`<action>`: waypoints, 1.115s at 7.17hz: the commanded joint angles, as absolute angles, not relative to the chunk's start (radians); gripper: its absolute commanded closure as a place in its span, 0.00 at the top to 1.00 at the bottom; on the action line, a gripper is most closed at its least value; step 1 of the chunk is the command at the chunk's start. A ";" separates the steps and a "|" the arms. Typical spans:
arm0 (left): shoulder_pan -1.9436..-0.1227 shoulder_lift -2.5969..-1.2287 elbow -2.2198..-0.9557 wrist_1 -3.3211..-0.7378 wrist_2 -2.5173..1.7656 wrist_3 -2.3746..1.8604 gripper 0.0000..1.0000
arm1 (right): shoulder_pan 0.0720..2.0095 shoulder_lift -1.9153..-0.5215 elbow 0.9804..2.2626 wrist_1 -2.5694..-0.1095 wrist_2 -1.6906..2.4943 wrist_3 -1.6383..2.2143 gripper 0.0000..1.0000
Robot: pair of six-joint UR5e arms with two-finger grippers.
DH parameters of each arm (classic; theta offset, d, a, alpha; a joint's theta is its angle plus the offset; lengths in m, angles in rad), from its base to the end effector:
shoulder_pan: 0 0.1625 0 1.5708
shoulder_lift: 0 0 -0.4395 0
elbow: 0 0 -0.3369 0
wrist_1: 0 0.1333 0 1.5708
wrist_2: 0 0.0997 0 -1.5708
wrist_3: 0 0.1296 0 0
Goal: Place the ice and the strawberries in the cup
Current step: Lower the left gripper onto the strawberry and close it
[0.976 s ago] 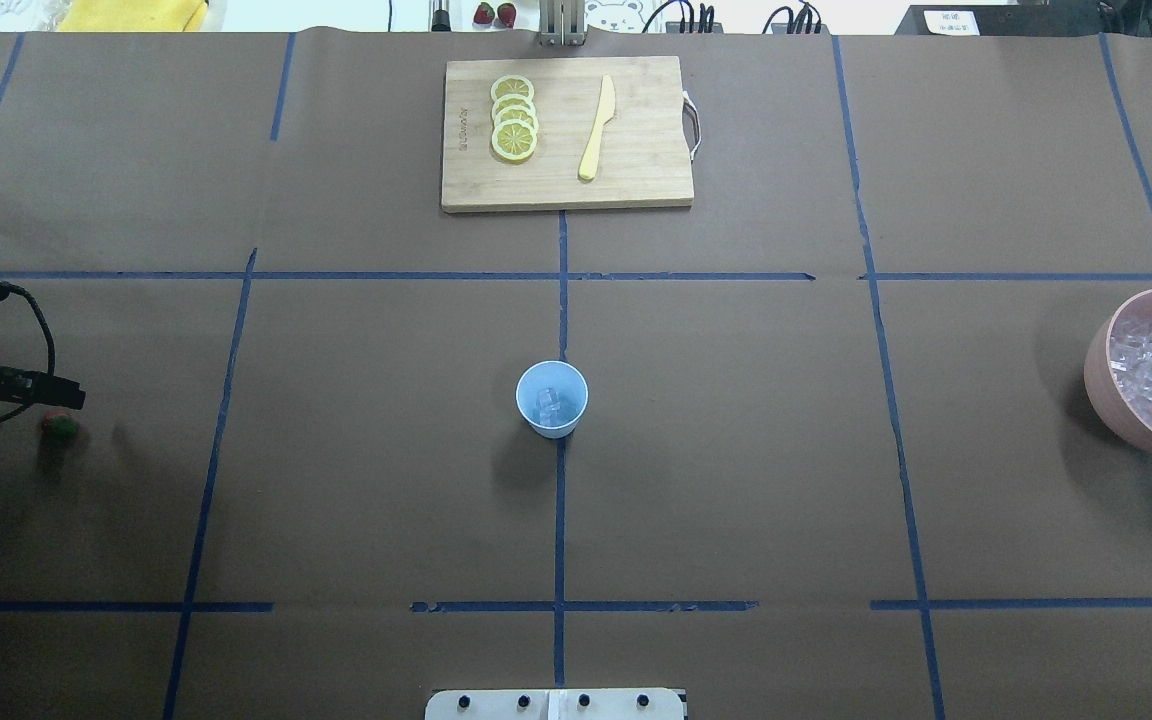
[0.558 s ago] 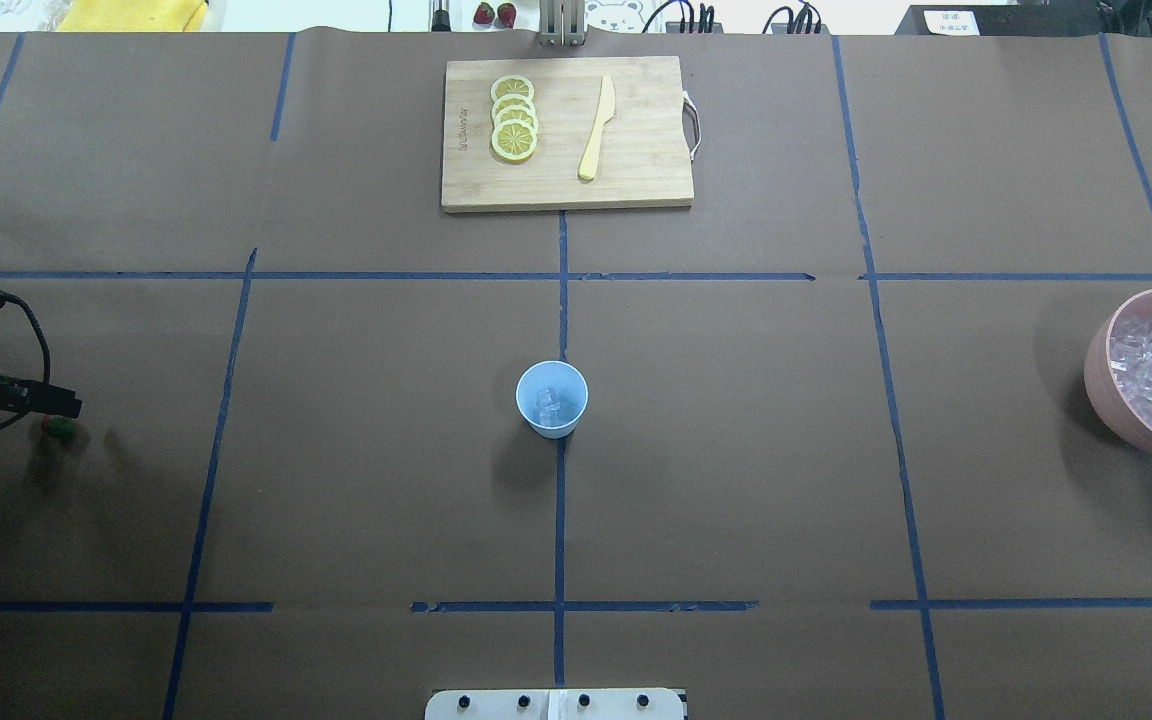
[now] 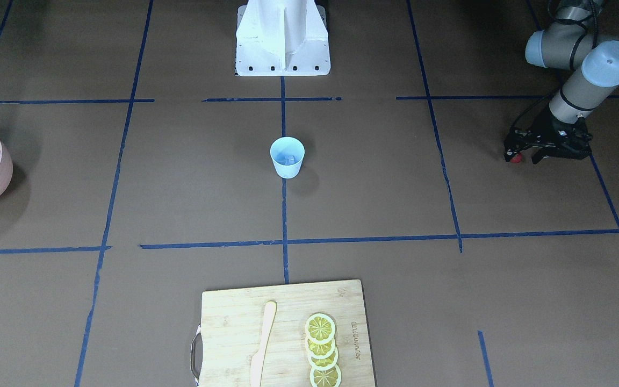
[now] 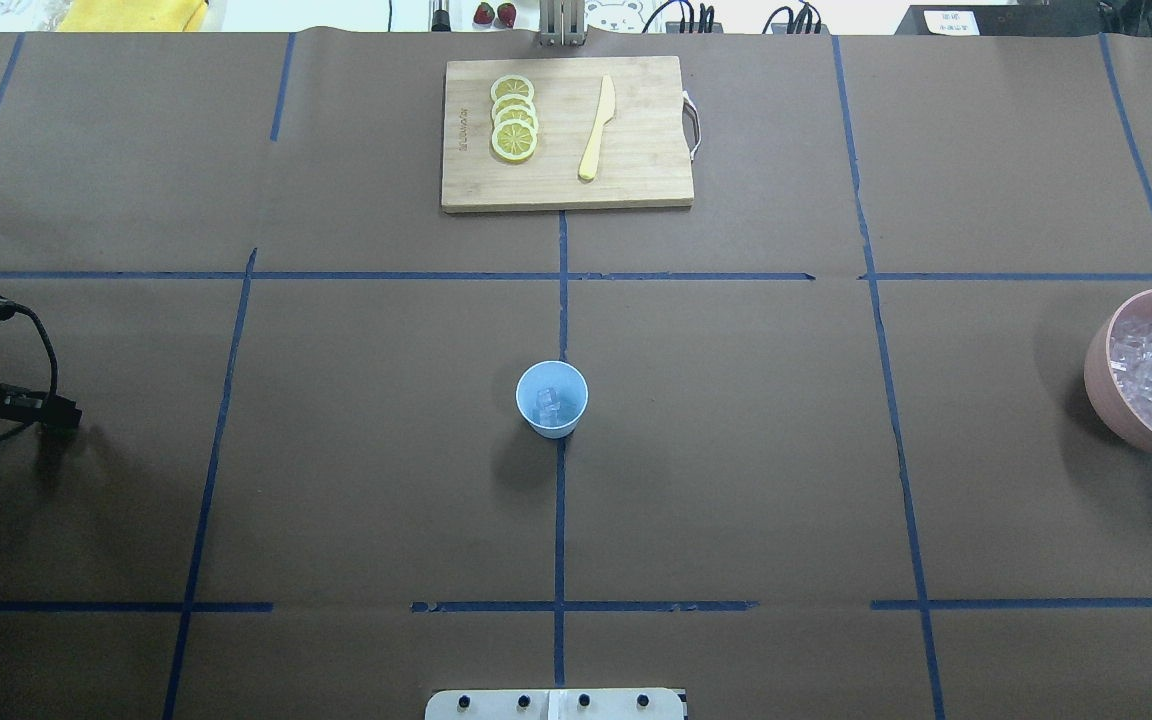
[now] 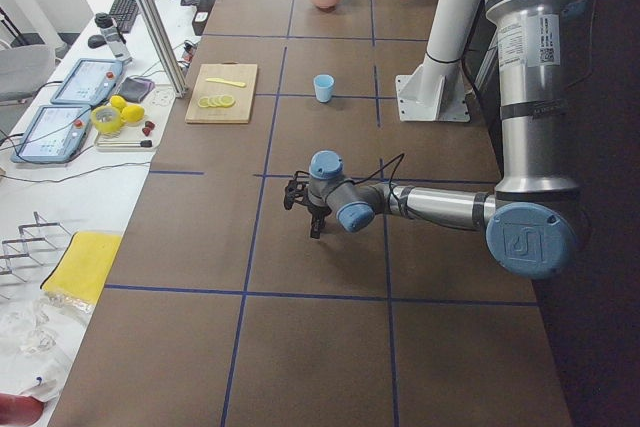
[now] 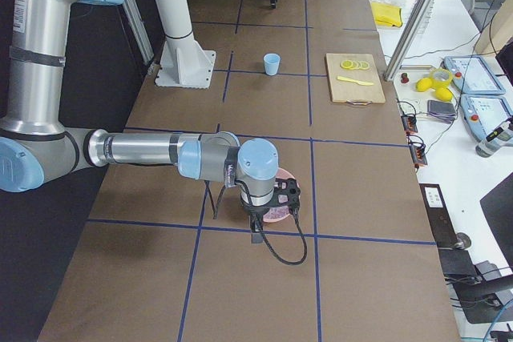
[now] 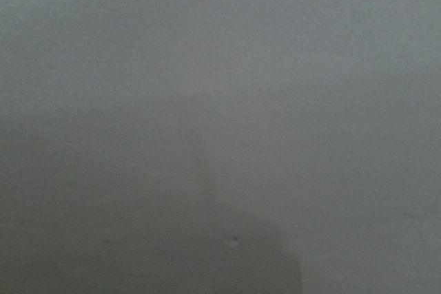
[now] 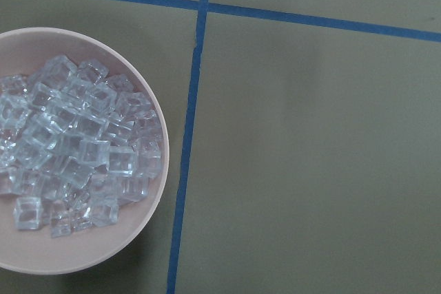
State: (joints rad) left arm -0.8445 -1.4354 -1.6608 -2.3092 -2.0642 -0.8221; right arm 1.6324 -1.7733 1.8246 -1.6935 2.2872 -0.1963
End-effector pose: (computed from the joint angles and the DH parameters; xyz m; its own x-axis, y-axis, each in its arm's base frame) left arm 0.2297 -0.3669 0.6374 0.6857 0.1308 -0.7160 -0.0126 0.9857 0.1679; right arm 0.0691 -0.3369 0.6803 0.7474 -0.1028 0.6563 0.0860 0.9946 0.0578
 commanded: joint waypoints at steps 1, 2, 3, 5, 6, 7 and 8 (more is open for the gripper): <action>-0.844 -1.424 -1.678 -2.309 -2.065 -0.822 0.03 | 1.634 -1.775 1.828 -1.694 2.287 -0.195 0.99; -0.845 -1.420 -1.701 -2.304 -2.066 -0.822 0.00 | 1.634 -1.775 1.830 -1.694 2.287 -0.195 0.99; -0.847 -1.419 -1.724 -2.296 -2.072 -0.822 0.00 | 1.634 -1.775 1.830 -1.694 2.289 -0.195 0.99; -0.862 -1.422 -1.797 -2.236 -2.123 -0.821 0.00 | 1.632 -1.776 1.830 -1.694 2.289 -0.193 0.99; -0.864 -1.430 -1.877 -2.133 -2.123 -0.819 0.00 | 1.634 -1.778 1.830 -1.694 2.289 -0.193 0.99; -0.873 -1.431 -1.982 -2.018 -2.123 -0.818 0.00 | 1.632 -1.776 1.830 -1.694 2.289 -0.193 0.99; -0.877 -1.437 -2.087 -1.885 -2.125 -0.816 0.00 | 1.634 -1.776 1.830 -1.694 2.289 -0.195 0.99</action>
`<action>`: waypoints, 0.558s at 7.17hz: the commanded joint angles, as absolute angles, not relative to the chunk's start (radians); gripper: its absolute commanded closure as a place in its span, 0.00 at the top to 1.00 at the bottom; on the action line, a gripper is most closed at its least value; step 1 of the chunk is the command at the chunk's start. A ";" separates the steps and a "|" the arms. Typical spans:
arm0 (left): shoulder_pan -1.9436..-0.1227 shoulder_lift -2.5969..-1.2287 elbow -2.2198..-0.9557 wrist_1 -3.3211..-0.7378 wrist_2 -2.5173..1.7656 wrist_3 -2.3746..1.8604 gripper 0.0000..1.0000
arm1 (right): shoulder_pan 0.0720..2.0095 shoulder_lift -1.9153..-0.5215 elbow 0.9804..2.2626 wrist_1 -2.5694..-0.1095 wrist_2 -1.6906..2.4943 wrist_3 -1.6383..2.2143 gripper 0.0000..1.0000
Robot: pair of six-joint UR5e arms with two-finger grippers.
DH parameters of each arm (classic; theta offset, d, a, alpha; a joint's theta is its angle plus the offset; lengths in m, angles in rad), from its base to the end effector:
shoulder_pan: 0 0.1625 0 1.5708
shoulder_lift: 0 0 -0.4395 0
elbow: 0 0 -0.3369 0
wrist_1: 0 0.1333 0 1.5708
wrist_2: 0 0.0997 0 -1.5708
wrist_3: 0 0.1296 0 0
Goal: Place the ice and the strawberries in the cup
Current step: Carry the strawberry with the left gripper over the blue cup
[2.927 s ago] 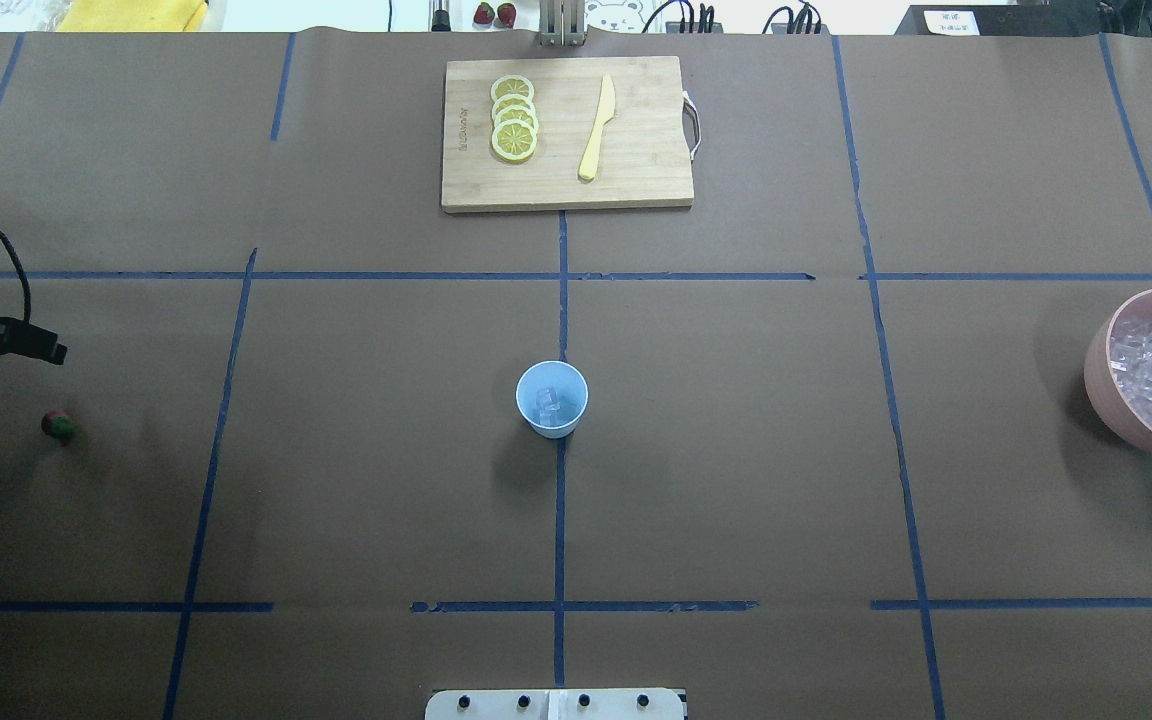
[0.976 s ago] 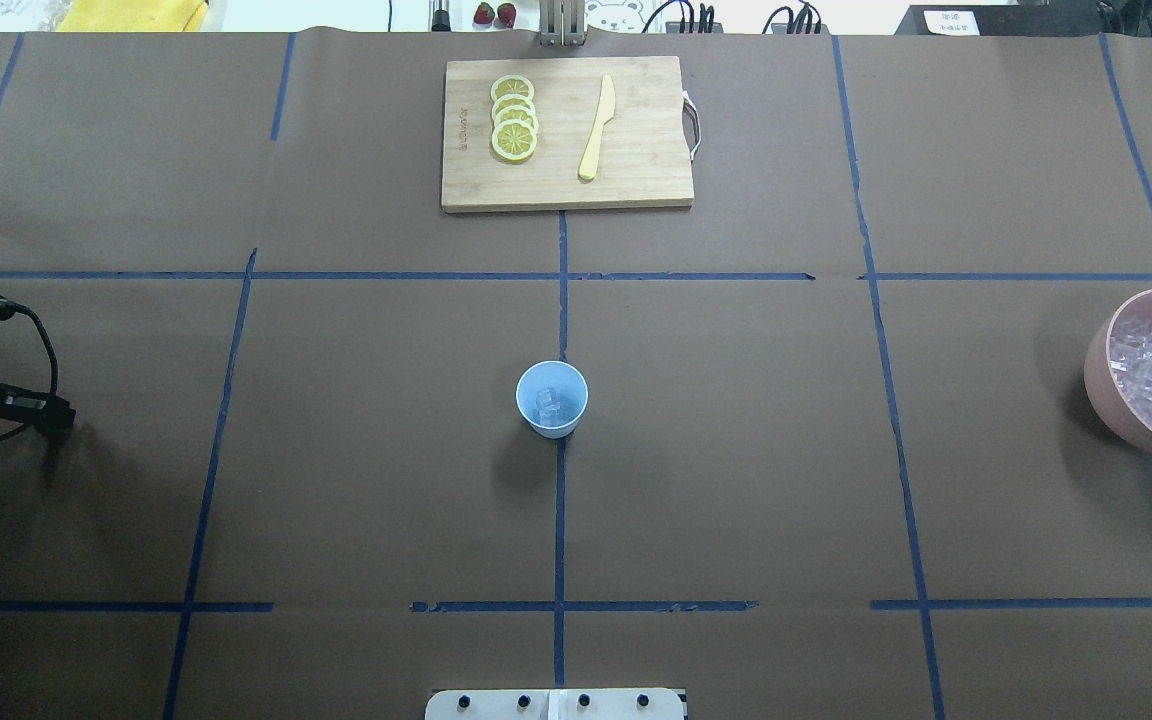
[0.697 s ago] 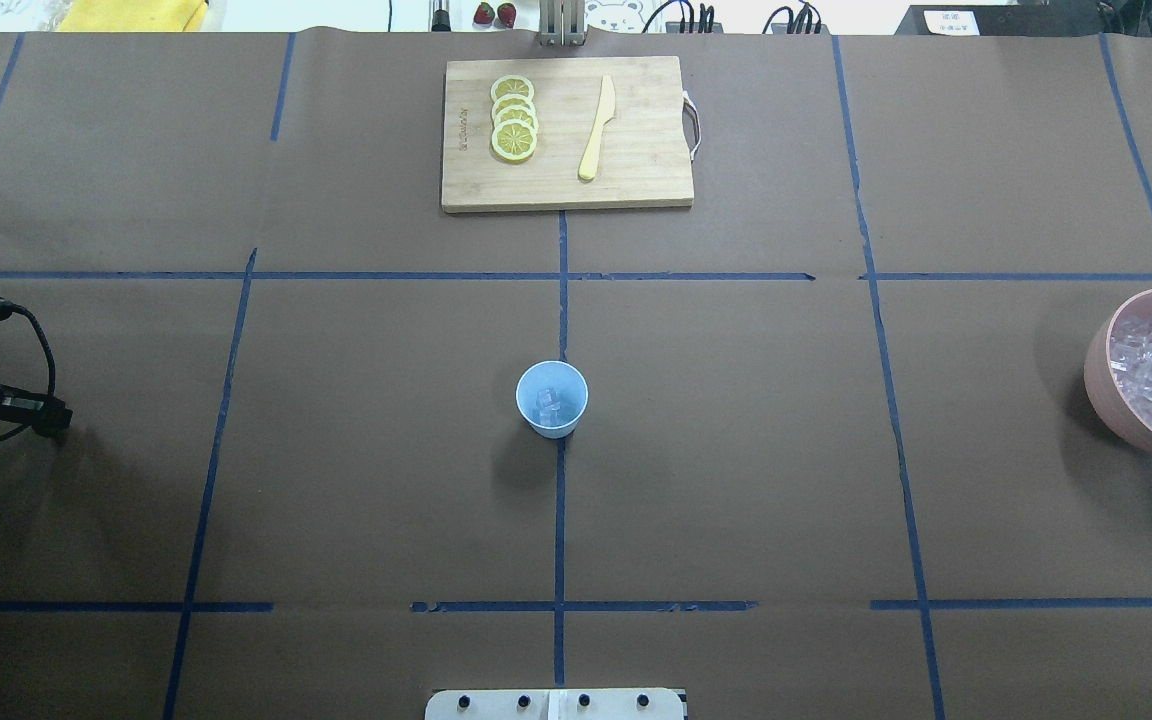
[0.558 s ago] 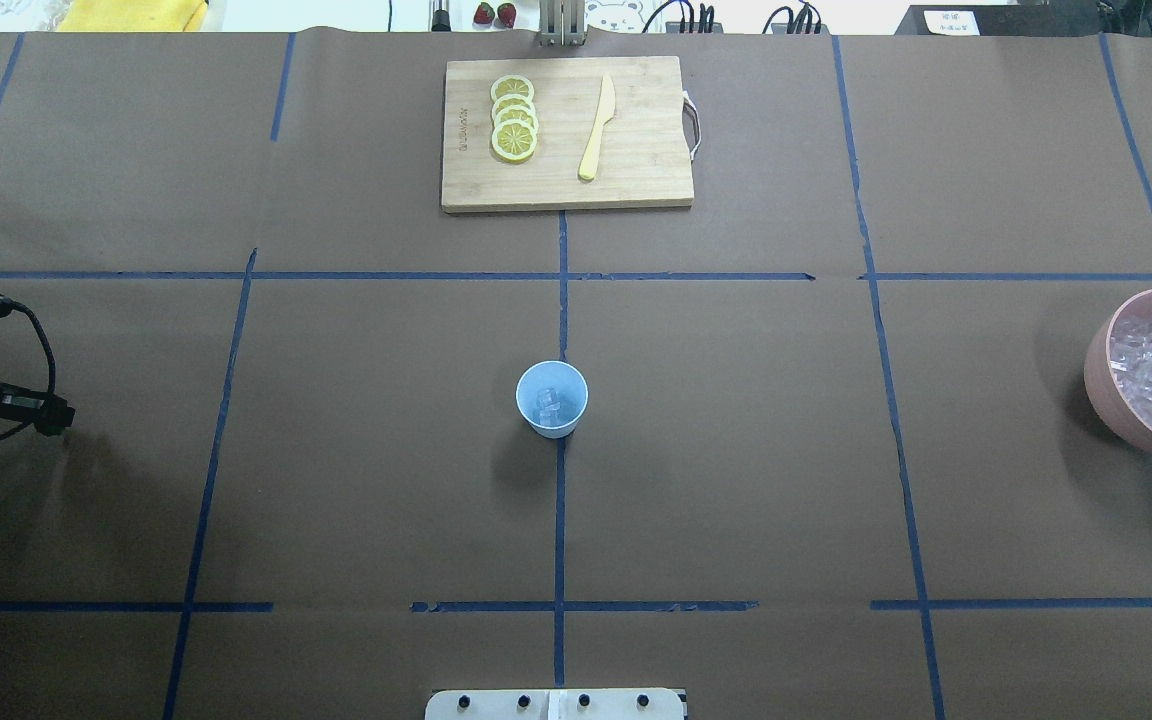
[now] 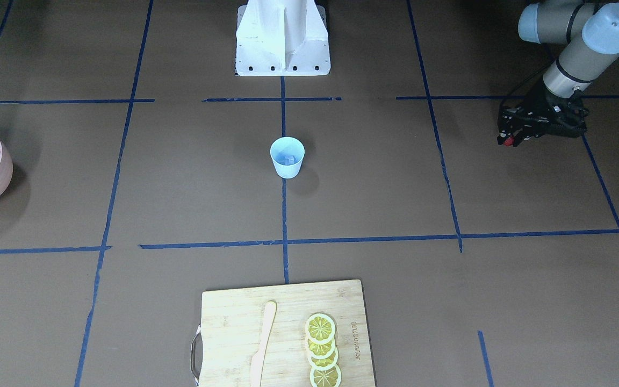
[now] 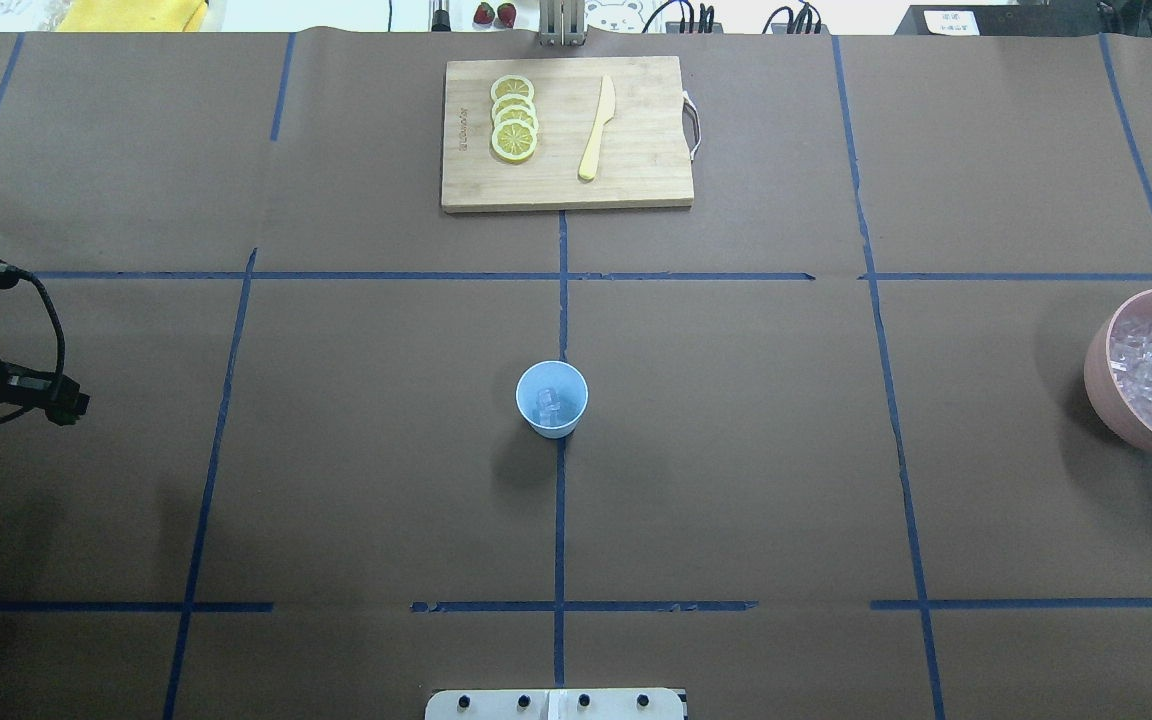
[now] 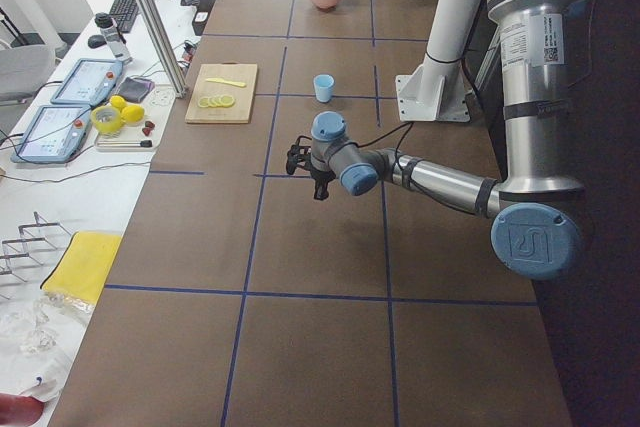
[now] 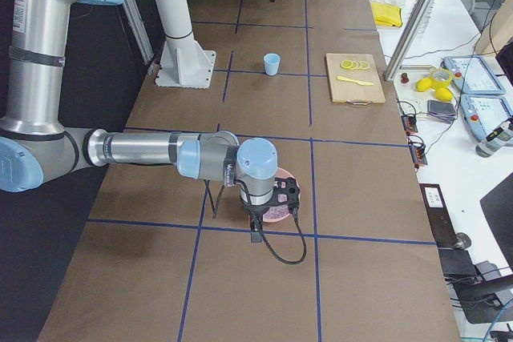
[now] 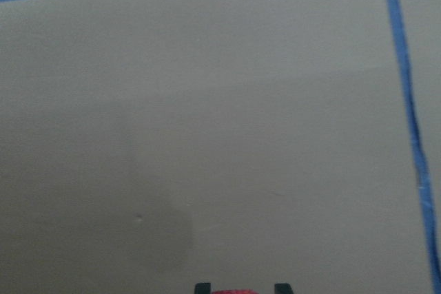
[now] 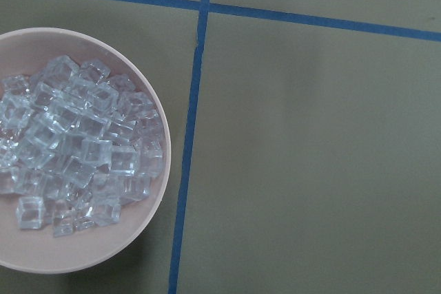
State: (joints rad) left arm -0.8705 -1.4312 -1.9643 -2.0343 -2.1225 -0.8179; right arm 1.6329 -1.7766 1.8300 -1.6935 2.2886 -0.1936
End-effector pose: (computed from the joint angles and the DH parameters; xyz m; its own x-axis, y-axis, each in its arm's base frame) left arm 0.2159 -0.3576 0.5307 0.6478 0.1350 -0.7498 -0.0189 0.9867 0.1613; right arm 0.0690 -0.3357 0.6790 0.7469 -0.1011 0.6572 0.0833 0.9948 0.0583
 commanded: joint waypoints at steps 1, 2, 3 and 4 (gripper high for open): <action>-0.876 -1.457 -2.176 -1.755 -2.125 -0.816 0.00 | 1.634 -1.776 1.830 -1.694 2.287 -0.195 0.99; -0.877 -1.535 -2.228 -1.617 -2.123 -0.816 0.00 | 1.632 -1.776 1.830 -1.694 2.289 -0.195 0.99; -0.874 -1.665 -2.233 -1.476 -2.117 -0.822 0.01 | 1.634 -1.778 1.833 -1.694 2.289 -0.193 0.99; -0.859 -1.781 -2.227 -1.366 -2.115 -0.824 0.01 | 1.634 -1.778 1.832 -1.694 2.289 -0.193 0.99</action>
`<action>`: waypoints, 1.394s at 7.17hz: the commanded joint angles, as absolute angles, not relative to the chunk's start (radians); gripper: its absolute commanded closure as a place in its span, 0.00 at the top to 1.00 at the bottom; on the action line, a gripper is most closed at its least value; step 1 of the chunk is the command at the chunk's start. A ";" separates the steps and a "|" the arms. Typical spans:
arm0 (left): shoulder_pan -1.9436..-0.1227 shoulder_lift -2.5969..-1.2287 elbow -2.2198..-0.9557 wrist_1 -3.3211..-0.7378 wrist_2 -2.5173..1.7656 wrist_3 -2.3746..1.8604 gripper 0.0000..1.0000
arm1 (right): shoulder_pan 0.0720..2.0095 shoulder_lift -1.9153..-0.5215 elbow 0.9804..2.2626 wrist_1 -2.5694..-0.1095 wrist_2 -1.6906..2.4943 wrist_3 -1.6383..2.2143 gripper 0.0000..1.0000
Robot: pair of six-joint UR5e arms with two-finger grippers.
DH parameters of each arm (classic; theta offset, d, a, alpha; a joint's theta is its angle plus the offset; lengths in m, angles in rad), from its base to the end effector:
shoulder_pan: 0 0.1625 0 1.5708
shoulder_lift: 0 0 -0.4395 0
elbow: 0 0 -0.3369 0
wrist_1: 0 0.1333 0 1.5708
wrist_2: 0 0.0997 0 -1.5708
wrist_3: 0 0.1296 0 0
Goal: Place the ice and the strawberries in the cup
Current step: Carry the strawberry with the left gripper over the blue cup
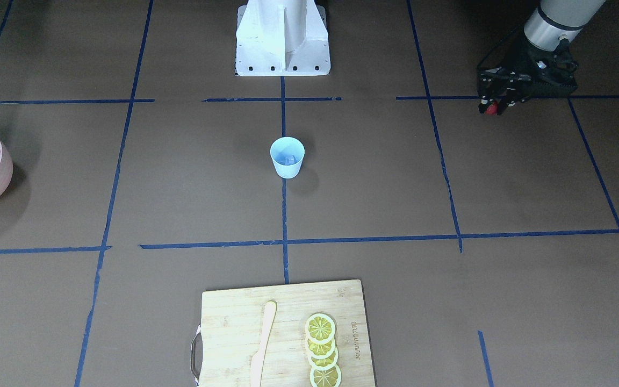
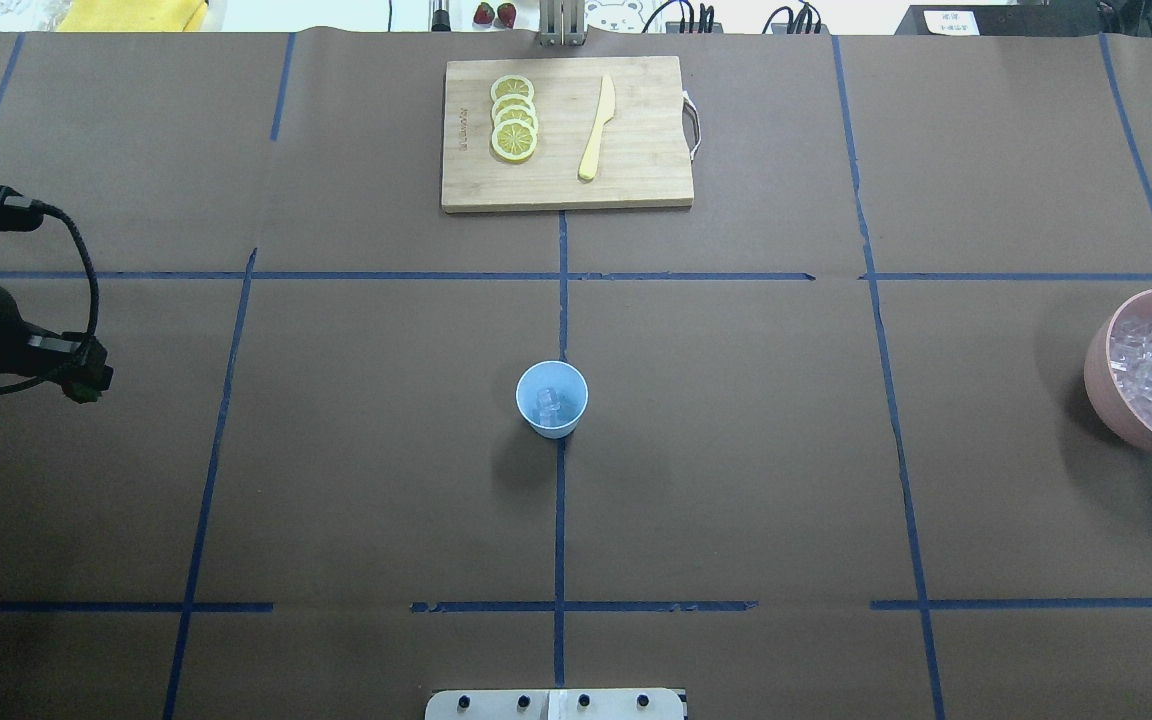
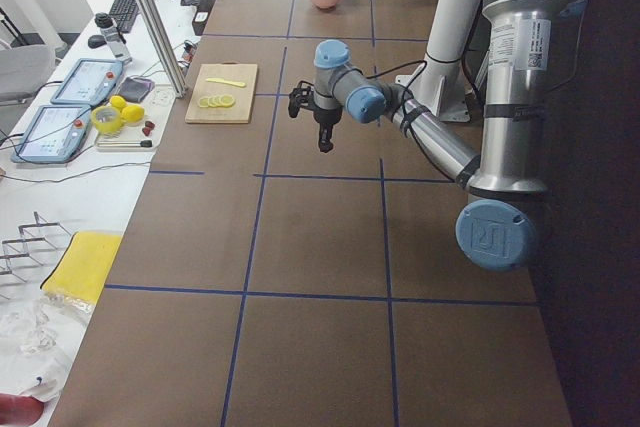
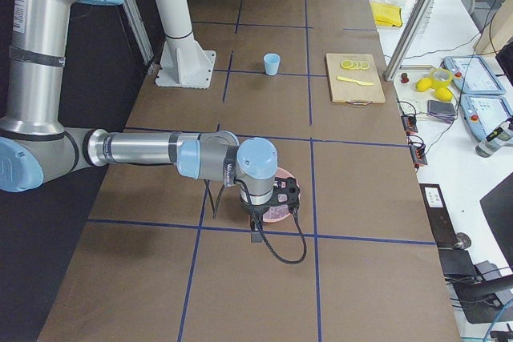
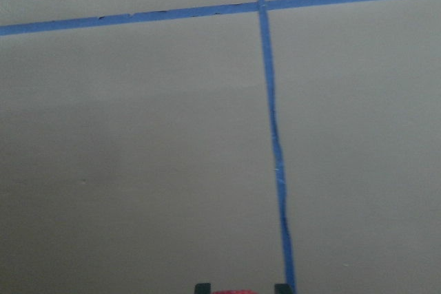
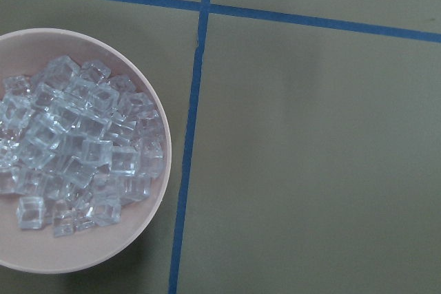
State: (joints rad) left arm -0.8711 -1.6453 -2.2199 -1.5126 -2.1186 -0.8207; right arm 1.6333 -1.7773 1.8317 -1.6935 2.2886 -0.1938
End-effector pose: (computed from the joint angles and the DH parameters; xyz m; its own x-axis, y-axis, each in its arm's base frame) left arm 0.2278 -0.3728 0.4032 0.6747 0.1022 -0.7310 -0.0190 0.9925 0.1211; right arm 0.0691 -0.3354 0.6785 0.7470 -0.1016 0.6571 0.0831 0.9948 0.0594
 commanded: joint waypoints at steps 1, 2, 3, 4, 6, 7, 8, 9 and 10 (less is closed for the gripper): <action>-0.810 -1.861 -2.226 -1.320 -2.114 -0.860 0.02 | 1.634 -1.778 1.832 -1.694 2.289 -0.193 0.99; -0.725 -1.926 -2.220 -1.319 -2.100 -0.970 0.02 | 1.634 -1.779 1.832 -1.694 2.289 -0.193 0.99; -0.642 -2.016 -2.192 -1.319 -2.027 -1.086 0.03 | 1.634 -1.779 1.832 -1.694 2.290 -0.192 0.99; -0.571 -2.082 -2.148 -1.319 -1.981 -1.183 0.03 | 1.634 -1.779 1.832 -1.694 2.289 -0.193 0.99; -0.528 -2.280 -1.966 -1.322 -1.922 -1.297 0.03 | 1.634 -1.781 1.830 -1.694 2.290 -0.193 0.99; -0.502 -2.351 -1.883 -1.327 -1.881 -1.317 0.03 | 1.632 -1.781 1.830 -1.694 2.289 -0.193 0.99; -0.500 -2.414 -1.805 -1.331 -1.876 -1.347 0.03 | 1.634 -1.782 1.830 -1.694 2.290 -0.193 0.99; -0.494 -2.484 -1.720 -1.335 -1.876 -1.373 0.03 | 1.634 -1.781 1.830 -1.694 2.289 -0.193 0.99; -0.494 -2.506 -1.677 -1.336 -1.876 -1.376 0.03 | 1.634 -1.781 1.830 -1.694 2.290 -0.193 0.99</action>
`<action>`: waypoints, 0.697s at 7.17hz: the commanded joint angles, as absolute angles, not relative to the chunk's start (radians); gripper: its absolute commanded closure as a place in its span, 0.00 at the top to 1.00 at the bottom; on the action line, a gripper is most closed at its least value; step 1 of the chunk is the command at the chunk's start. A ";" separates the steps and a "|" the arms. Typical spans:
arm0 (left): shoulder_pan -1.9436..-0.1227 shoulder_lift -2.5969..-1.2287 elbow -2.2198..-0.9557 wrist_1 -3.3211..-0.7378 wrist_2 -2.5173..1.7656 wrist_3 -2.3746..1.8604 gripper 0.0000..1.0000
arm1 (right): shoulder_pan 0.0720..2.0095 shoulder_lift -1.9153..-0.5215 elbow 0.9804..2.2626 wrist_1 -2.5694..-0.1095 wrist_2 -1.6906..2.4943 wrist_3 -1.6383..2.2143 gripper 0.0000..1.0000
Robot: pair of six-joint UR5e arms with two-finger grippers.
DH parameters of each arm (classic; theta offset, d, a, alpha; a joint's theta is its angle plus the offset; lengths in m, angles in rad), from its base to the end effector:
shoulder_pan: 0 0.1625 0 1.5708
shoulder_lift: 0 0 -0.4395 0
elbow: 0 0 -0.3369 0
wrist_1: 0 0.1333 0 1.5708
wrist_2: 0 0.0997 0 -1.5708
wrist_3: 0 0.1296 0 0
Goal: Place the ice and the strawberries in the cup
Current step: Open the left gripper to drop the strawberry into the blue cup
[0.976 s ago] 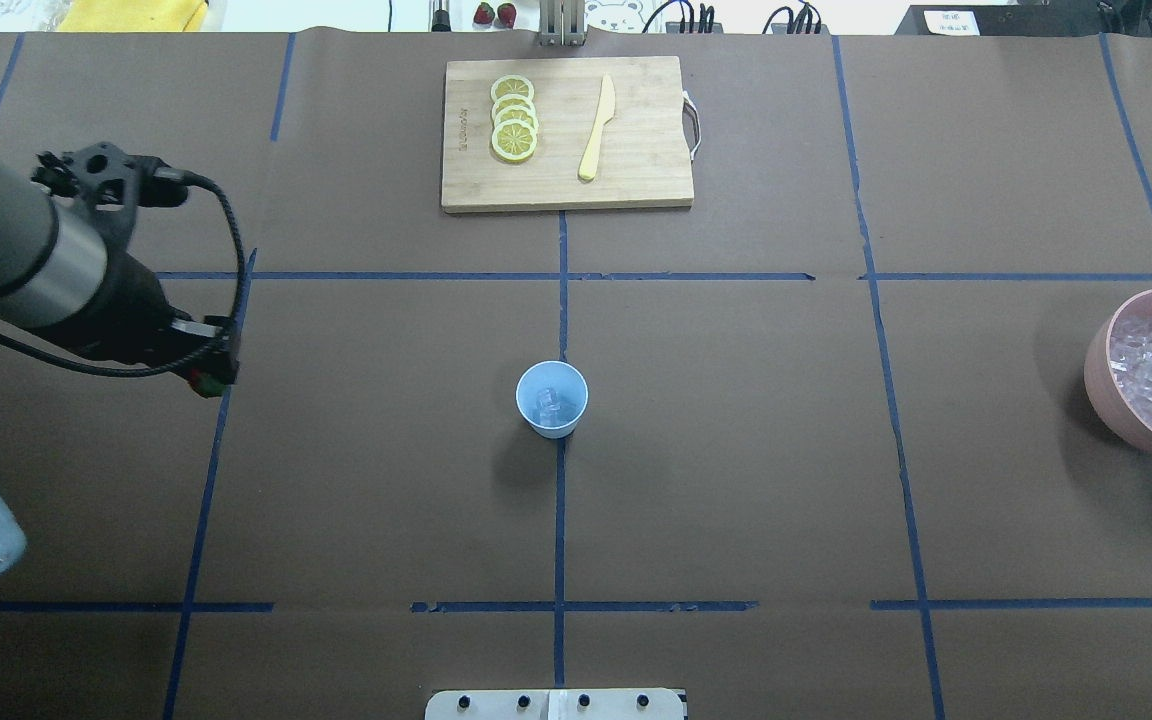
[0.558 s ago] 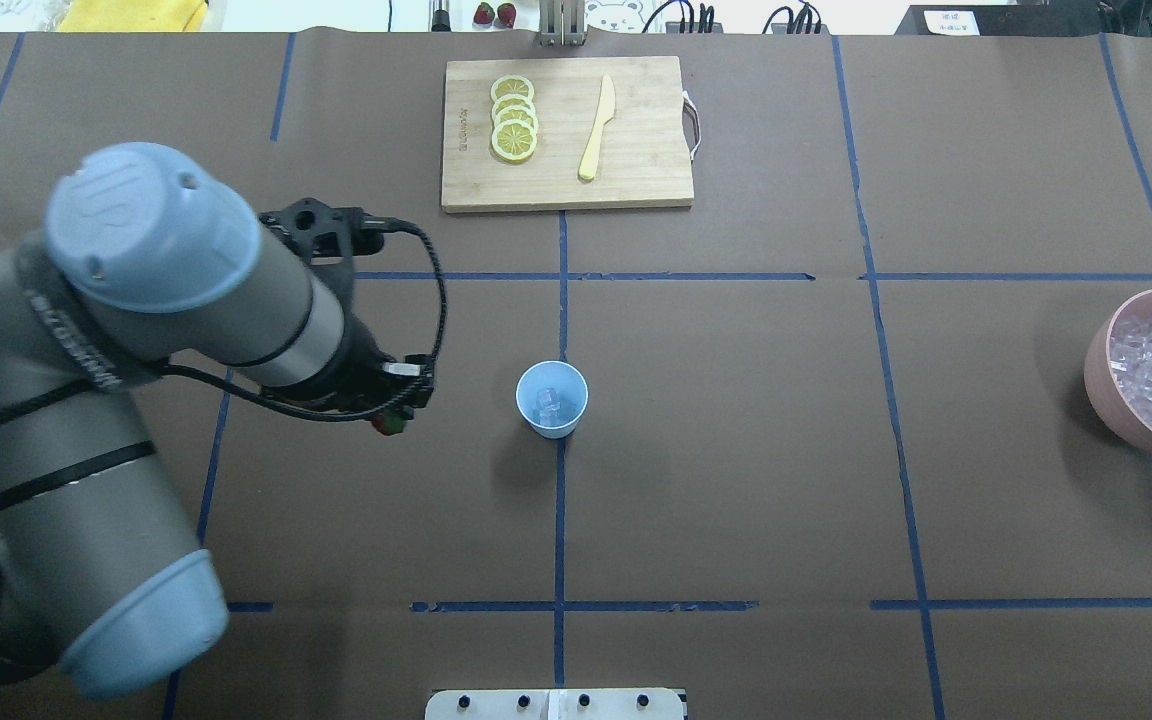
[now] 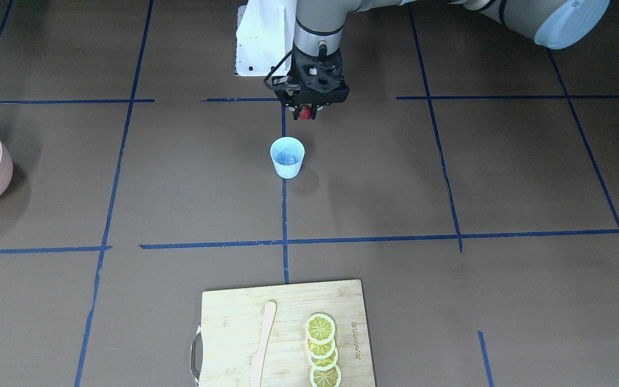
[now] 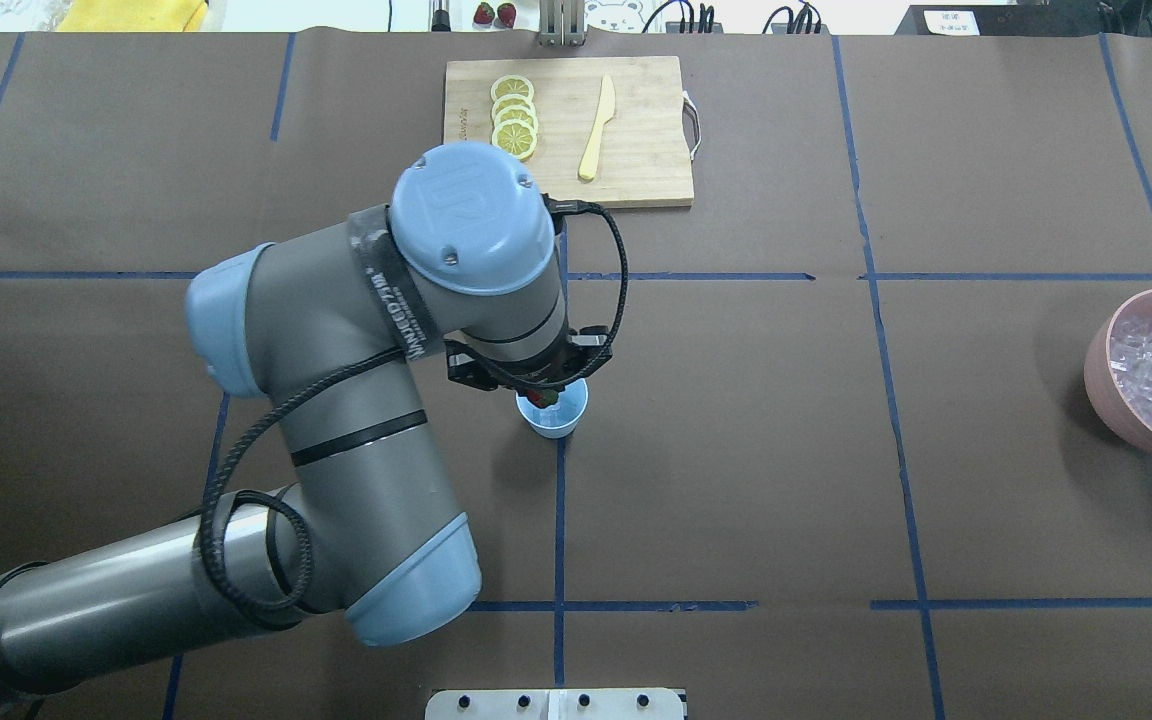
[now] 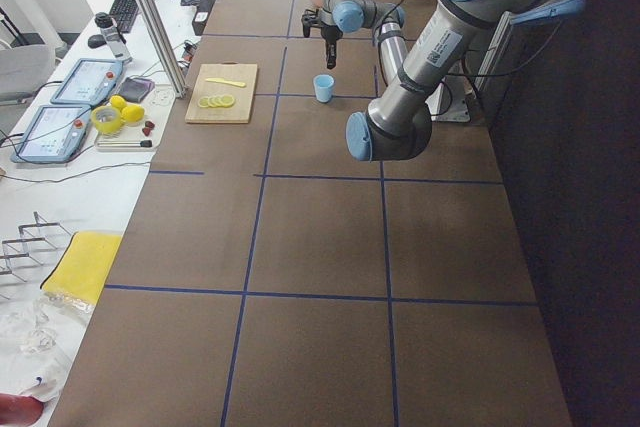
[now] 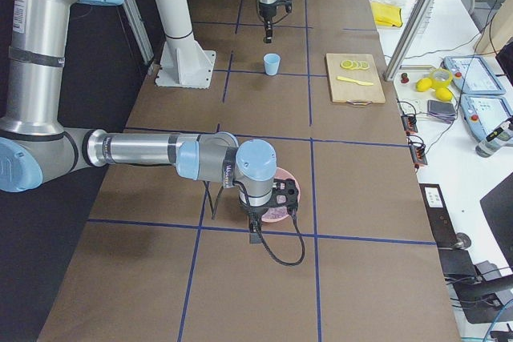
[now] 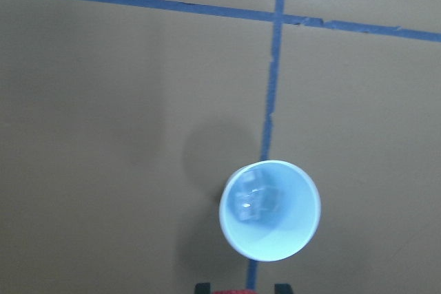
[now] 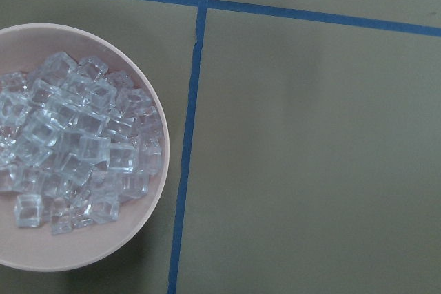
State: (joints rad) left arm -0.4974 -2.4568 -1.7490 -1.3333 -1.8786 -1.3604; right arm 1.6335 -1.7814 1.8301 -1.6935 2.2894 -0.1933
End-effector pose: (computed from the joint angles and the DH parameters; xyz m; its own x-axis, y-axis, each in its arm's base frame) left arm 0.5372 -0.3986 0.1562 0.6362 -0.1189 -0.7623 0.1288 0.9906 -0.0470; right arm 0.0690 -0.3332 0.6805 0.7463 -0.0972 0.6585 0.0824 0.9952 0.0536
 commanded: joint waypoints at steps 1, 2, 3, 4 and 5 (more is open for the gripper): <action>-0.494 -2.505 -1.677 -1.338 -1.876 -1.376 0.05 | 1.634 -1.781 1.830 -1.694 2.290 -0.193 0.99; -0.494 -2.502 -1.677 -1.338 -1.876 -1.376 0.06 | 1.634 -1.781 1.830 -1.694 2.290 -0.193 0.99; -0.494 -2.500 -1.677 -1.338 -1.876 -1.376 0.08 | 1.634 -1.781 1.830 -1.694 2.290 -0.193 0.99; -0.494 -2.500 -1.677 -1.338 -1.876 -1.376 0.26 | 1.634 -1.782 1.830 -1.694 2.290 -0.193 0.99; -0.495 -2.499 -1.677 -1.338 -1.876 -1.376 0.74 | 1.634 -1.782 1.830 -1.694 2.290 -0.193 0.99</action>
State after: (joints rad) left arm -0.4941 -2.5001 -1.6772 -1.3376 -1.8761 -1.3759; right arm 1.6337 -1.7818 1.8300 -1.6935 2.2902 -0.1933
